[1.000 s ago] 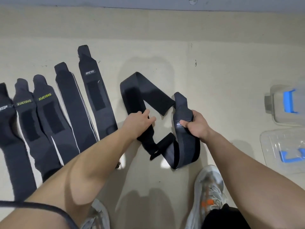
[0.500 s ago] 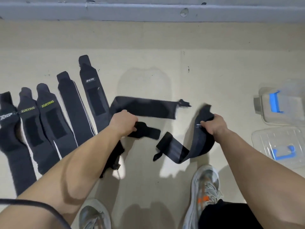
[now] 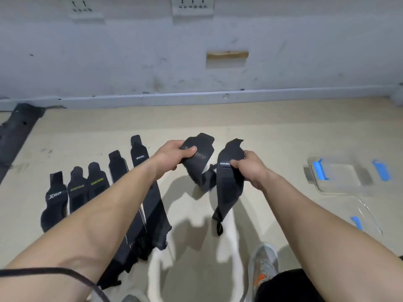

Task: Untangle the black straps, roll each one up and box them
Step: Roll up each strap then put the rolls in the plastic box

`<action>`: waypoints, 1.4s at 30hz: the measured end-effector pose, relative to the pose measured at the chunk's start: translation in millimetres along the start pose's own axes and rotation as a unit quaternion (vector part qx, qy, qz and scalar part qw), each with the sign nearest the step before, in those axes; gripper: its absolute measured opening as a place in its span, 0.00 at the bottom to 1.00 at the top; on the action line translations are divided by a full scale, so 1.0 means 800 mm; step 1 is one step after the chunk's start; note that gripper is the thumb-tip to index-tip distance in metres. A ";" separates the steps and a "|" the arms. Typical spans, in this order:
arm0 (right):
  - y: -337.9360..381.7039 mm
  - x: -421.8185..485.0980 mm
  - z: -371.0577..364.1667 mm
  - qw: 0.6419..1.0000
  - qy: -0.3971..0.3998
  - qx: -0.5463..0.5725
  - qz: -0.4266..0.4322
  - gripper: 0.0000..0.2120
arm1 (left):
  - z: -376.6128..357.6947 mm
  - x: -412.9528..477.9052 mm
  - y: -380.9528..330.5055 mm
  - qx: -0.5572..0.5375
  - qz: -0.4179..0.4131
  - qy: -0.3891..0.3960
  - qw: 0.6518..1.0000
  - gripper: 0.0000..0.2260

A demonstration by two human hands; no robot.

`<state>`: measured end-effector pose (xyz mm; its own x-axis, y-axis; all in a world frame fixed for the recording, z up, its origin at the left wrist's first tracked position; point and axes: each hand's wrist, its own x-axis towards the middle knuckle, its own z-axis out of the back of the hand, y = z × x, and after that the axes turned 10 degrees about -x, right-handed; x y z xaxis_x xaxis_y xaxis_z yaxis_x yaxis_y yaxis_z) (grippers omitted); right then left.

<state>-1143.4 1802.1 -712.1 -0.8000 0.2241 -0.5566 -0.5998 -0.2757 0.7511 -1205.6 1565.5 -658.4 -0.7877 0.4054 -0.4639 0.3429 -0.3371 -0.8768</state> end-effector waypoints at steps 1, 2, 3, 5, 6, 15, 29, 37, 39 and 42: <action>0.017 -0.011 -0.003 1.000 0.010 0.013 0.014 0.08 | -0.004 -0.016 -0.018 -0.017 -0.008 0.019 1.000 0.10; 0.034 -0.023 -0.005 0.999 0.019 0.023 0.032 0.08 | -0.006 -0.031 -0.033 -0.034 -0.018 0.036 0.999 0.10; 0.049 -0.035 -0.006 0.998 0.026 0.030 0.052 0.09 | -0.008 -0.046 -0.047 -0.047 -0.028 0.045 0.997 0.09; 0.078 -0.061 -0.005 0.993 0.037 0.046 0.099 0.10 | -0.009 -0.075 -0.069 -0.054 -0.050 0.046 0.996 0.07; 0.091 -0.075 -0.004 0.990 0.040 0.053 0.123 0.09 | -0.008 -0.089 -0.078 -0.053 -0.063 0.041 0.996 0.06; 0.176 -0.202 0.010 0.953 0.107 0.110 0.261 0.12 | -0.026 -0.192 -0.108 -0.162 -0.169 -0.023 0.972 0.09; 0.181 -0.199 -0.003 0.951 0.182 0.206 0.139 0.16 | -0.011 -0.179 -0.099 -0.044 -0.205 -0.177 0.962 0.06; 0.184 -0.176 -0.003 0.951 0.204 0.217 0.086 0.08 | -0.004 -0.162 -0.097 0.062 -0.159 -0.224 0.959 0.12; 0.184 -0.169 -0.006 0.955 0.188 0.218 0.076 0.08 | -0.004 -0.160 -0.098 0.076 -0.147 -0.237 0.957 0.15; 0.182 -0.164 -0.011 0.962 0.171 0.202 0.069 0.17 | 0.000 -0.154 -0.098 0.066 -0.133 -0.225 0.963 0.18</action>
<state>-1125.8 1724.5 -533.0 -0.8714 -0.1286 -0.4735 -0.4876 0.1204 0.8647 -1135.3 1541.6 -532.5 -0.9910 0.0927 -0.0968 0.0534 -0.3896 -0.9194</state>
